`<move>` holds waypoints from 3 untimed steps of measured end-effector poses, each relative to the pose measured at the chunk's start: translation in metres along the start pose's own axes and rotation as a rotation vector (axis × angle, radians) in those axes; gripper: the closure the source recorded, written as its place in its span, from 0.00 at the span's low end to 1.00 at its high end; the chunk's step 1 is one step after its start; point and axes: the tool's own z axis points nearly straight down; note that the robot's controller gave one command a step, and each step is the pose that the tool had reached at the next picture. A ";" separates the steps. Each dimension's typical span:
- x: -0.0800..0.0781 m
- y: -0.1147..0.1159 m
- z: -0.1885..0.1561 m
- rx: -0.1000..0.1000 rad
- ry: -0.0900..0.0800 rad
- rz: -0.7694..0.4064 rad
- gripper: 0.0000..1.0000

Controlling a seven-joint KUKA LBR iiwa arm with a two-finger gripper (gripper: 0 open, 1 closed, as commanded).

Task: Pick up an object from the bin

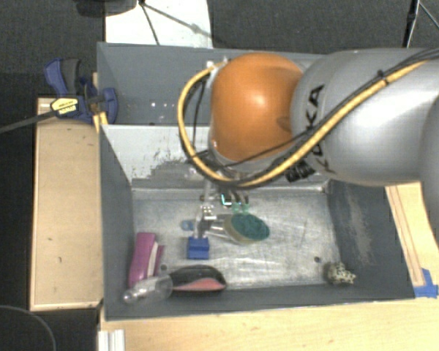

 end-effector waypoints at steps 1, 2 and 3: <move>0.007 -0.028 0.147 -0.004 -0.013 0.134 0.00; 0.006 -0.068 0.117 -0.002 -0.011 0.261 0.00; -0.017 -0.141 0.114 0.001 -0.012 0.108 0.00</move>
Offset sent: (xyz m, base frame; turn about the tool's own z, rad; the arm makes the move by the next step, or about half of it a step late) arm -0.0103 -0.0287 -0.1481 0.1349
